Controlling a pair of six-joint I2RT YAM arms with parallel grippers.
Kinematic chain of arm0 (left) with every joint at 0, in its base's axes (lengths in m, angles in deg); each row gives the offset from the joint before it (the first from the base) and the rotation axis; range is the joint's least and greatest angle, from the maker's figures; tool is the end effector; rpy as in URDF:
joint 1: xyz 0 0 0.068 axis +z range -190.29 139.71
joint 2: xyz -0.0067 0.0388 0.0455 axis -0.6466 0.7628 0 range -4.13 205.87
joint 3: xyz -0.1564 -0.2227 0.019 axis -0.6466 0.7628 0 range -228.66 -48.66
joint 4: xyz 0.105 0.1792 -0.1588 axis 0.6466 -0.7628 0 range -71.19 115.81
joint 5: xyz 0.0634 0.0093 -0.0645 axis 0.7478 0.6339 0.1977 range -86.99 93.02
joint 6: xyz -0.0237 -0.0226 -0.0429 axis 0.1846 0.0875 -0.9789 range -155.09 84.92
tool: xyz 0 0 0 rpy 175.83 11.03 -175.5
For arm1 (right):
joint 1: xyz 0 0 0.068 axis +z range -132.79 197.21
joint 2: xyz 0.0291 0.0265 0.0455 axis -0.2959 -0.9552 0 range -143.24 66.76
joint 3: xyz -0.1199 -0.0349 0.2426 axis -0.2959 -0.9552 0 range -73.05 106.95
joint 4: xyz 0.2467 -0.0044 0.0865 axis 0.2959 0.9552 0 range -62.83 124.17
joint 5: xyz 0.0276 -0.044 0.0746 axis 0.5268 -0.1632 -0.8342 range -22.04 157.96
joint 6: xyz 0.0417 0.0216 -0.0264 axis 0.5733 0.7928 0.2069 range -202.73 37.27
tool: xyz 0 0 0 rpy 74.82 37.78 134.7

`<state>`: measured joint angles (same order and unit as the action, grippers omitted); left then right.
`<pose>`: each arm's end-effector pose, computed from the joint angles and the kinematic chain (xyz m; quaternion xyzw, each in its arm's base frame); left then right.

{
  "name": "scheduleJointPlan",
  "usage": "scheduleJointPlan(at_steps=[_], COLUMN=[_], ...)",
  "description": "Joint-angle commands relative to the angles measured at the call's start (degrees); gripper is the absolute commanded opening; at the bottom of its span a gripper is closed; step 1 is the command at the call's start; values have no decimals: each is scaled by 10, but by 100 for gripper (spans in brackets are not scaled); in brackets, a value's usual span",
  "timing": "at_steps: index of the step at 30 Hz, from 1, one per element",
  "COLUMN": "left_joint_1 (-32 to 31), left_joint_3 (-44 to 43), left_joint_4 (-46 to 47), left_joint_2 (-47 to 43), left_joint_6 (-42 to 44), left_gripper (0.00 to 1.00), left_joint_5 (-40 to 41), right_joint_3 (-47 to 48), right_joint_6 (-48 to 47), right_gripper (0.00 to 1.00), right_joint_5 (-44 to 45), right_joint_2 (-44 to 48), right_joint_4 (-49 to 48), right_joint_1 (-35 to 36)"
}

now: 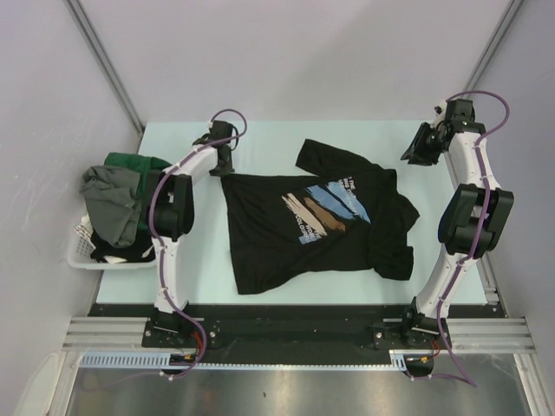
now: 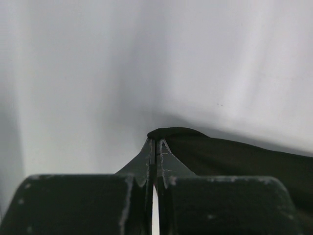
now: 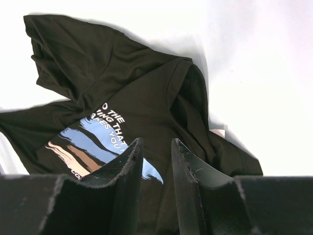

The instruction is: Fold and stack the t-shirts

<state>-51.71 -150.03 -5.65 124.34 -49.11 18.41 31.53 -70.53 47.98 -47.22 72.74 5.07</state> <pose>0.4784 -0.0870 0.1696 -0.0580 0.9529 0.0666 0.2903 0.4332 -0.0807 0.2860 0.1469 0.9291 0.1657 0.2963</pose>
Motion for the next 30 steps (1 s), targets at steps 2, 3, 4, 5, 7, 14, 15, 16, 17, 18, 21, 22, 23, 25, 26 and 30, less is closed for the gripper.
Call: scheduleJointPlan(at_steps=[2, 3, 4, 5, 7, 14, 15, 16, 17, 18, 21, 22, 23, 25, 26, 30], left_joint_1=[29, 32, 34, 39, 44, 68, 71, 76, 80, 82, 94, 99, 102, 110, 112, 130], left_joint_3=[-39, -42, -43, -45, -49, -78, -88, -93, -102, -106, -117, -118, -120, -123, -125, -132], left_joint_4=[2, 1, 2, 2, 3, 0, -1, -3, -3, -4, -4, -4, -4, -4, -4, -3], left_joint_2=[-1, -1, -1, -1, 2, 19, 25, 28, 31, 35, 41, 42, 44, 48, 48, 50], left_joint_6=[21, 22, 23, 23, 28, 33, 33, 34, 34, 33, 31, 31, 32, 30, 31, 32], left_gripper=[0, 0, 0, 0, 0, 0, 0, 0, 0, 0, 0, 0, 0, 0, 0, 0], left_joint_5=[29, 30, 30, 30, 31, 28, 27, 26, 23, 22, 16, 14, 11, 7, 5, -5], right_joint_3=[3, 3, 3, 2, 3, 4, 4, 4, 4, 4, 4, 4, 4, 5, 6, 15], right_joint_6=[0, -1, 0, 0, -1, -5, -6, -6, -7, -8, -9, -9, -10, -10, -10, -12], right_gripper=[35, 35, 35, 35, 36, 36, 36, 36, 36, 36, 36, 36, 36, 36, 36, 36], right_joint_5=[-3, -3, -2, -3, -2, 5, 6, 7, 8, 8, 12, 14, 14, 15, 15, 18], right_joint_2=[22, 22, 21, 21, 20, 20, 20, 20, 20, 20, 19, 19, 17, 17, 14, 6], right_joint_4=[0, -1, 0, -1, -2, 0, 1, 1, 1, 2, 3, 3, 3, 4, 4, 8], right_joint_1=[-2, -2, -1, -1, 1, 9, 9, 11, 11, 12, 14, 15, 17, 18, 19, 26])
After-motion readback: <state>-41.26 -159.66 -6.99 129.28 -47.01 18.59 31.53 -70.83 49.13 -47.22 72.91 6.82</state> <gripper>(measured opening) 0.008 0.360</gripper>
